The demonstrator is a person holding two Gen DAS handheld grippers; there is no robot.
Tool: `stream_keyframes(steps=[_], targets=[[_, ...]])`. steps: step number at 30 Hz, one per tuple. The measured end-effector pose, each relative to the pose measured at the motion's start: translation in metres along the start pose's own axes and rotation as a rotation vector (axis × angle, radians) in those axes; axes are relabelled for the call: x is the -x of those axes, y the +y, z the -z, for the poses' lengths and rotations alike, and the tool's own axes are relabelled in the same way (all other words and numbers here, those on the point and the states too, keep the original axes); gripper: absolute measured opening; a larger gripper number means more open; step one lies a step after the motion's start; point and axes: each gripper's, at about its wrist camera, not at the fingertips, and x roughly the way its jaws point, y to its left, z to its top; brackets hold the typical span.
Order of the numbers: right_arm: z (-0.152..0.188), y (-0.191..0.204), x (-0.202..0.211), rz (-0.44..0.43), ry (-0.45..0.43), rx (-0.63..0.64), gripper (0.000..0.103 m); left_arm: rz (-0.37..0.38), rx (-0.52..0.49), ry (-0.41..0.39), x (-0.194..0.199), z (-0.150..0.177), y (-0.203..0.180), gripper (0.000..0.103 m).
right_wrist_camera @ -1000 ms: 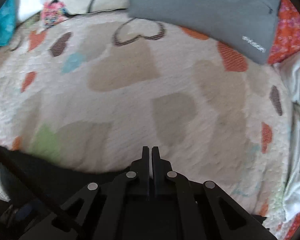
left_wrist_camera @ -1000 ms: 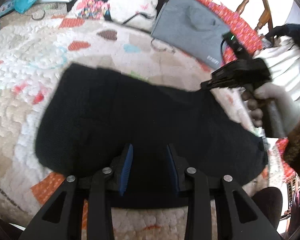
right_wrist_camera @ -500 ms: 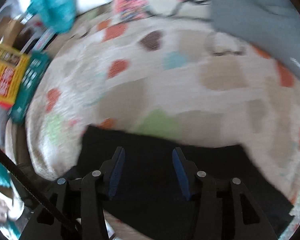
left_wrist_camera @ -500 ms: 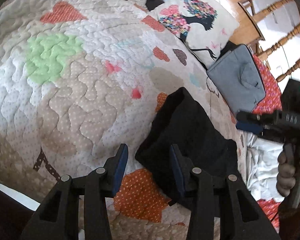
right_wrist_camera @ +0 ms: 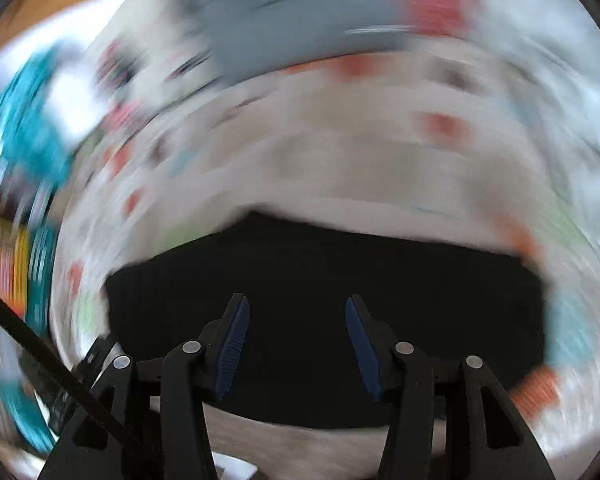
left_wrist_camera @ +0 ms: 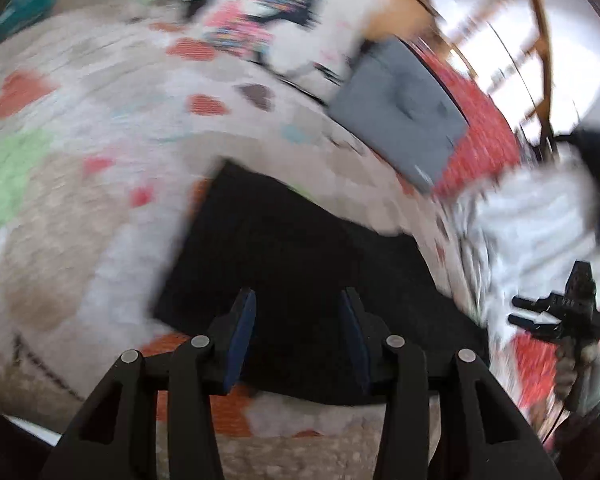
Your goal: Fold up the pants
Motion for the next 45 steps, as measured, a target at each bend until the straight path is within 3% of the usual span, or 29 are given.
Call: stream_keyframes(steps=[2,5,11,13,22,28,38,45], targets=[[0.012,-0.071,0.029,0.03,-0.051,-0.141,0.059,0.05,-0.08,0.052,-0.01,0.002,-0.028,0.044],[0.027,-0.132,0.049,0.041,-0.084,-0.25,0.061,0.07,-0.183,0.11,-0.023,0.004,-0.067,0.044],[0.048,-0.197,0.032,-0.04,-0.103,-0.348,0.061,0.064,-0.314,0.173,-0.025,-0.008,-0.136,0.045],[0.051,-0.209,0.02,-0.091,-0.103,-0.373,0.061,0.054,-0.351,0.161,-0.021,-0.015,-0.16,0.052],[0.059,-0.221,-0.006,-0.218,-0.106,-0.351,0.062,0.043,-0.445,0.192,-0.036,-0.014,-0.237,0.053],[0.062,-0.218,-0.003,-0.224,-0.099,-0.274,0.063,0.075,-0.469,0.236,-0.063,-0.014,-0.274,0.053],[0.064,-0.199,0.003,-0.204,-0.069,-0.121,0.064,0.087,-0.471,0.381,-0.14,-0.023,-0.31,0.053],[0.053,-0.179,-0.018,-0.181,-0.011,0.003,0.064,0.117,-0.556,0.508,-0.216,0.007,-0.345,0.053]])
